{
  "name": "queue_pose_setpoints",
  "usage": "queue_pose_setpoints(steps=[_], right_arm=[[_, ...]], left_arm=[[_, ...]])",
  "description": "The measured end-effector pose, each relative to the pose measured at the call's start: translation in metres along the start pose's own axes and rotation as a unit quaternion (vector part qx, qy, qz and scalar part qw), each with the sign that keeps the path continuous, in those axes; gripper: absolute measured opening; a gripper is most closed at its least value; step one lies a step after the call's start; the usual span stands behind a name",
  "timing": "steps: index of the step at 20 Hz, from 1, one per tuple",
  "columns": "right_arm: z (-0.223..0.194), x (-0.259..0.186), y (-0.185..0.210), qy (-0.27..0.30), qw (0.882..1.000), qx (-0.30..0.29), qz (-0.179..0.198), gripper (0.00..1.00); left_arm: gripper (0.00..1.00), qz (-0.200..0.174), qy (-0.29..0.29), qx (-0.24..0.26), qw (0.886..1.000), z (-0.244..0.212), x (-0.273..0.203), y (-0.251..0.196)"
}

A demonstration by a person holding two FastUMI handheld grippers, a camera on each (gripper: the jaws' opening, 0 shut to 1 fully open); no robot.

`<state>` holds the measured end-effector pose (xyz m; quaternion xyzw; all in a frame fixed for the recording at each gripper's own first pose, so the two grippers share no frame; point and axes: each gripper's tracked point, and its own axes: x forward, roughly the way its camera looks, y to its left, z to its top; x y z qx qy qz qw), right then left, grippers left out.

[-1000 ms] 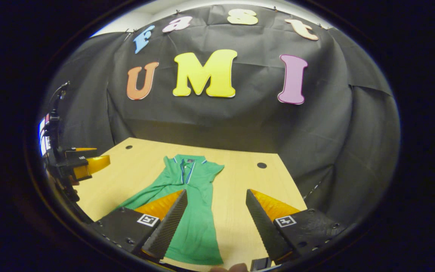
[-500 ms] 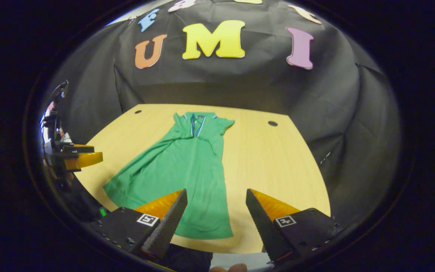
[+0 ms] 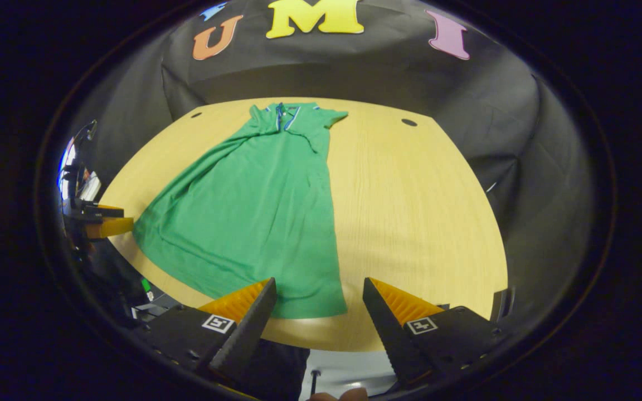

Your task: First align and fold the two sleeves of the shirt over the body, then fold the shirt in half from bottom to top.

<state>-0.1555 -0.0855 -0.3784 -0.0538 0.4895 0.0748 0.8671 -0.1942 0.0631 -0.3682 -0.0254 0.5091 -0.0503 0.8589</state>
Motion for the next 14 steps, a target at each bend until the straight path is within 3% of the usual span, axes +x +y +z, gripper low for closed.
queue_pose_setpoints(steps=[11,14], right_arm=[[-0.022,0.031,-0.008,0.055,0.998,0.022,-0.001,0.98],[-0.023,0.032,-0.008,0.057,0.998,0.030,0.010,0.95]], left_arm=[[1.00,-0.007,0.044,-0.001,0.999,-0.019,0.005,0.002],[1.00,0.000,0.061,0.025,0.998,-0.029,0.005,0.003]])
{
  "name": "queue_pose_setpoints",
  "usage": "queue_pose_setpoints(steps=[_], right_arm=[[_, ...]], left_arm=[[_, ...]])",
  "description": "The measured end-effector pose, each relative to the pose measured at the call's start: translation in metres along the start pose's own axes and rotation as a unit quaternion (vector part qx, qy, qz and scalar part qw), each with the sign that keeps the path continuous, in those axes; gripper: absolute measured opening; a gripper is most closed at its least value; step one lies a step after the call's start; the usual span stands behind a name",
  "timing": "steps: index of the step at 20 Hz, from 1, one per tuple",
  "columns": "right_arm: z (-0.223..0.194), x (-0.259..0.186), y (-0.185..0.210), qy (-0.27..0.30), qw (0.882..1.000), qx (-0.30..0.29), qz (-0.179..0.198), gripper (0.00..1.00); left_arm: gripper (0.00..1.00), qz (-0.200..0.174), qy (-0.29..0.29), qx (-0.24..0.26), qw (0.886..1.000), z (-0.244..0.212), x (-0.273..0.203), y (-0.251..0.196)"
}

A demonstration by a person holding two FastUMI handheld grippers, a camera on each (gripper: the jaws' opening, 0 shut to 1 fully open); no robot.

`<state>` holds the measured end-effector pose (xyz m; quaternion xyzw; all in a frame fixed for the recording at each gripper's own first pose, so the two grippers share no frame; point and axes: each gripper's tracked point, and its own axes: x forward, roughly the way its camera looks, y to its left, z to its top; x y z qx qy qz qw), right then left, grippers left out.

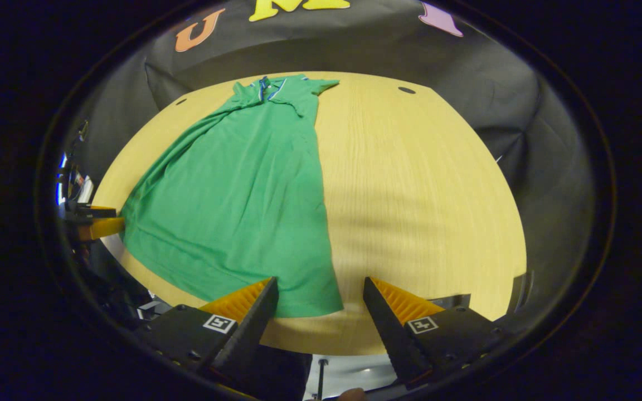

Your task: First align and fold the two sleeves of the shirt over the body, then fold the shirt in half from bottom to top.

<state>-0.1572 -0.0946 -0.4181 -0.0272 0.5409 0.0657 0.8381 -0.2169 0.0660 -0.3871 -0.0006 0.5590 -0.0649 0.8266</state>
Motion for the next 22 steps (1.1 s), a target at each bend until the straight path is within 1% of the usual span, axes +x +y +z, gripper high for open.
queue_pose_setpoints(steps=[1,2,3,4,5,6,7,8,9,10,11,12,14,16,20,22], right_arm=[[0.001,0.000,0.000,0.000,1.000,-0.003,0.002,0.94],[0.001,0.000,0.001,0.001,1.000,-0.008,0.005,0.93],[0.001,0.001,0.002,0.004,1.000,-0.011,0.008,0.89],[0.000,0.001,0.001,0.007,1.000,-0.011,0.009,0.76],[0.002,0.001,0.002,0.009,1.000,-0.007,0.010,0.70],[0.002,0.001,0.002,0.011,1.000,-0.002,0.010,0.58],[0.002,0.001,0.004,0.012,1.000,0.002,0.014,0.47],[0.003,0.002,0.008,0.012,1.000,0.005,0.022,0.35],[0.003,0.003,0.012,0.015,1.000,0.003,0.025,0.24],[0.002,0.001,0.010,0.013,1.000,-0.001,0.023,0.06],[0.003,0.002,0.012,0.011,1.000,-0.004,0.027,0.05],[0.003,0.001,0.012,0.017,1.000,-0.005,0.025,0.00],[0.004,0.000,0.012,0.019,0.999,-0.008,0.028,0.00],[0.011,-0.007,0.013,0.012,0.999,-0.004,0.033,0.00],[0.032,-0.026,0.012,-0.010,0.999,0.011,0.047,0.00],[0.048,-0.036,0.012,-0.025,0.998,0.017,0.051,0.00]], left_arm=[[1.00,0.005,0.011,0.018,1.000,-0.001,-0.001,0.001],[1.00,0.004,0.017,0.025,1.000,0.003,-0.004,0.001],[1.00,0.001,0.023,0.021,1.000,0.006,-0.005,0.002],[0.97,0.002,0.023,0.012,1.000,0.009,-0.007,0.003],[0.92,0.001,0.024,0.003,1.000,0.013,-0.009,0.004],[0.78,0.000,0.024,-0.004,1.000,0.018,-0.012,0.005],[0.73,-0.003,0.025,-0.014,1.000,0.022,-0.013,0.006],[0.51,-0.006,0.027,-0.025,0.999,0.011,-0.011,0.008],[0.42,-0.010,0.028,-0.038,0.999,0.016,-0.011,0.003],[0.21,-0.011,0.030,-0.048,0.998,0.017,-0.012,0.000],[0.15,-0.016,0.031,-0.052,0.998,0.017,-0.013,-0.004],[0.08,-0.025,0.033,-0.055,0.998,0.017,-0.012,-0.007],[0.07,-0.053,0.036,-0.073,0.995,0.019,-0.017,-0.016],[0.06,-0.071,0.018,-0.076,0.994,0.033,-0.026,-0.019],[0.06,-0.118,-0.026,-0.055,0.991,0.062,-0.050,-0.032],[0.06,-0.130,-0.045,-0.040,0.990,0.079,-0.059,-0.035]])
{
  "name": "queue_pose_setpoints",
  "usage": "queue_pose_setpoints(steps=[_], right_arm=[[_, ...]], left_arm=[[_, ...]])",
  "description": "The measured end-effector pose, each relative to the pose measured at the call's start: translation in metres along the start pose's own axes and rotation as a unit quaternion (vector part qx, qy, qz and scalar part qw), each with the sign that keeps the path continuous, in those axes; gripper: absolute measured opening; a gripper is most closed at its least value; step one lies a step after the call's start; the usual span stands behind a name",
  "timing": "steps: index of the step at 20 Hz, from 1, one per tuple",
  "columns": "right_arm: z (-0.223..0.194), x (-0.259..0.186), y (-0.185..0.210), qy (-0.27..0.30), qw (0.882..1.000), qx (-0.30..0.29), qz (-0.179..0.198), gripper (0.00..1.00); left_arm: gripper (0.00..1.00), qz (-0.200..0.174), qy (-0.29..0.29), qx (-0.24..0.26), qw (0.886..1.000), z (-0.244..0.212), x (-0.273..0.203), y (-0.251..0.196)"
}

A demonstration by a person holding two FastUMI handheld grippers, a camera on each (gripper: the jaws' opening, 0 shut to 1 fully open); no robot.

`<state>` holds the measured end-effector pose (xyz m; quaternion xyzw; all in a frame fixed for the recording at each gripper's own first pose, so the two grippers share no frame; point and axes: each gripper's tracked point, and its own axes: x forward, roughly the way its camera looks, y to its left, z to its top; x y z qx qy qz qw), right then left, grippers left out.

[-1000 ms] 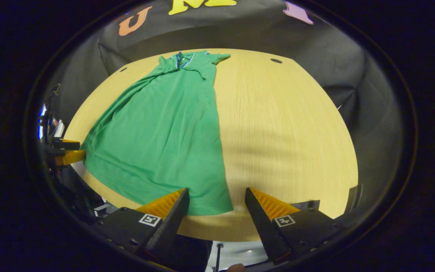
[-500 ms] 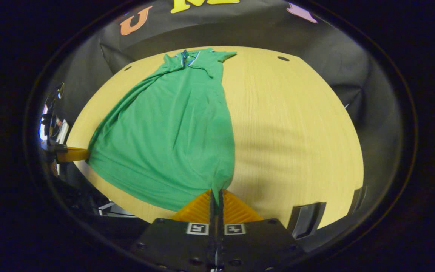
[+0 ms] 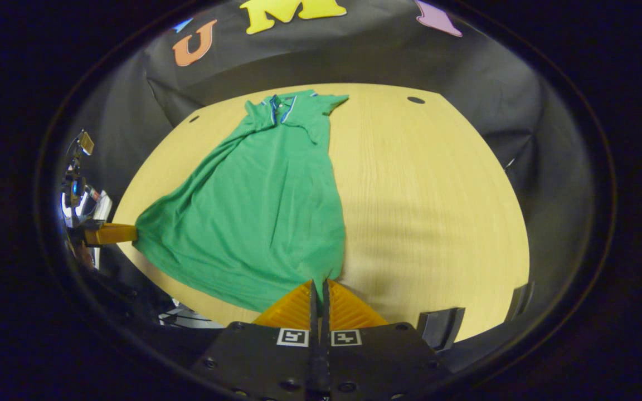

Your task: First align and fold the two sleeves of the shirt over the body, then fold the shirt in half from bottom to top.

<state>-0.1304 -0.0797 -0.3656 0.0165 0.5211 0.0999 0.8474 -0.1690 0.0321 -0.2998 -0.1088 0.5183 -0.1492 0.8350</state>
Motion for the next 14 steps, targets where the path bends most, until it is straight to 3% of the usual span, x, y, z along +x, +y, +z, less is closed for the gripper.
queue_pose_setpoints(steps=[7,14], right_arm=[[0.073,-0.030,0.003,-0.068,0.998,0.007,0.013,0.00],[0.155,-0.043,-0.002,-0.127,0.991,0.042,0.031,0.00]], left_arm=[[0.06,-0.031,-0.049,0.010,0.998,0.059,-0.013,-0.017],[0.06,-0.028,-0.113,0.045,0.992,0.150,-0.022,-0.020]])
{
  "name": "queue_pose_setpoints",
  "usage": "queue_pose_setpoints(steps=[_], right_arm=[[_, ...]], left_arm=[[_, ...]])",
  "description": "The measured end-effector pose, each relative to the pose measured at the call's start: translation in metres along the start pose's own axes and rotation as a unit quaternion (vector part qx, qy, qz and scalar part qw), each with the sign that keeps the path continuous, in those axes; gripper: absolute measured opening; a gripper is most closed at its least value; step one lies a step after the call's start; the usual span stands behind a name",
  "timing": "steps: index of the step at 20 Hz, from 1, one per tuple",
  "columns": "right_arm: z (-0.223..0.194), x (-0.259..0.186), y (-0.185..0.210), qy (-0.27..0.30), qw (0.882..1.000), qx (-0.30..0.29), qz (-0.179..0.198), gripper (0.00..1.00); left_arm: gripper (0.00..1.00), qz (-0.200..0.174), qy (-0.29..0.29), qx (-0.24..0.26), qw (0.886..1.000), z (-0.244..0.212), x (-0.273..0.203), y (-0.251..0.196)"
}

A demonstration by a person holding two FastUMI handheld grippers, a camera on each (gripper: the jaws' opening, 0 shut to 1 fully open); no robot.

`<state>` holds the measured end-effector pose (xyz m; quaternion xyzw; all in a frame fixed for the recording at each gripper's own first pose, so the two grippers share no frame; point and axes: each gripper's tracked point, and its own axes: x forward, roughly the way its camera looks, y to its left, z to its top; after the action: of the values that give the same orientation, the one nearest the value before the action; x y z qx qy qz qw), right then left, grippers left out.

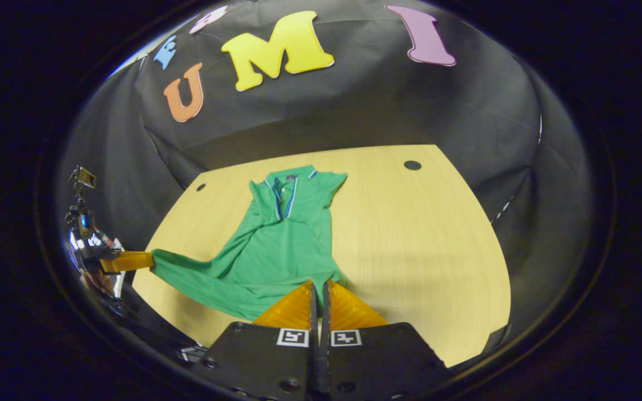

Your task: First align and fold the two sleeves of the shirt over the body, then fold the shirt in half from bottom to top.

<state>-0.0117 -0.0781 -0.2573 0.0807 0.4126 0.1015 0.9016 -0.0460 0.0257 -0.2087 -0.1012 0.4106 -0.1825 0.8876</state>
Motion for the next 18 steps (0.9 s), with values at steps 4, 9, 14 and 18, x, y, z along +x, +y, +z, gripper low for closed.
queue_pose_setpoints(steps=[4,9,14,18], right_arm=[[0.047,0.012,-0.010,-0.023,1.000,-0.011,-0.002,0.00],[0.110,0.036,-0.011,-0.059,0.998,-0.019,-0.006,0.00],[0.140,0.069,-0.005,-0.060,0.998,-0.028,-0.002,0.00],[0.165,0.100,-0.006,-0.054,0.998,-0.023,-0.005,0.00]], left_arm=[[0.06,-0.004,-0.036,0.007,0.999,0.054,0.013,0.002],[0.06,0.024,-0.073,0.022,0.997,0.113,0.035,0.014],[0.06,0.039,-0.110,-0.007,0.993,0.160,0.058,0.029],[0.06,0.054,-0.129,-0.010,0.990,0.193,0.082,0.047]])
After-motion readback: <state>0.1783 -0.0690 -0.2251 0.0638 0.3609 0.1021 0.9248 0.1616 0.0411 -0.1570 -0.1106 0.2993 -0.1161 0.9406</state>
